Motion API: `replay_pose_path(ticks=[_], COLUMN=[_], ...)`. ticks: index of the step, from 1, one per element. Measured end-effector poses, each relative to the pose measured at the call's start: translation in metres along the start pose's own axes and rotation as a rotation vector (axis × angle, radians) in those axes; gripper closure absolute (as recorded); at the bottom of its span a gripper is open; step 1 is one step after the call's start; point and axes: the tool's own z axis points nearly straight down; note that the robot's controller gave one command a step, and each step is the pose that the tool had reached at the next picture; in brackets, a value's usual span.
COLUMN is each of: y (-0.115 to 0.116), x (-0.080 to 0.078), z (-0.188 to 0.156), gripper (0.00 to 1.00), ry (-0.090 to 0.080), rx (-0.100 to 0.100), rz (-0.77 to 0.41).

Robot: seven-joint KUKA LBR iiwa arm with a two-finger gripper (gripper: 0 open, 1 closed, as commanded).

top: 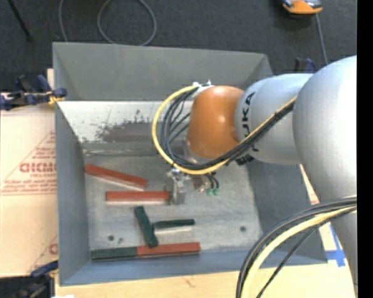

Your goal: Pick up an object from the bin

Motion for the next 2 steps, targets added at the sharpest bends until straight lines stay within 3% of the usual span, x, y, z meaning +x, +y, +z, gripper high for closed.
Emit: replay_pose_path(ticks=[1, 2], y=[0.0004, 0.0003], x=[0.0003, 0.0000], z=[0.0003, 0.0000], gripper=[0.00, 1.00], ry=[0.001, 0.000], rx=[-0.001, -0.001], rz=[0.001, 0.002])
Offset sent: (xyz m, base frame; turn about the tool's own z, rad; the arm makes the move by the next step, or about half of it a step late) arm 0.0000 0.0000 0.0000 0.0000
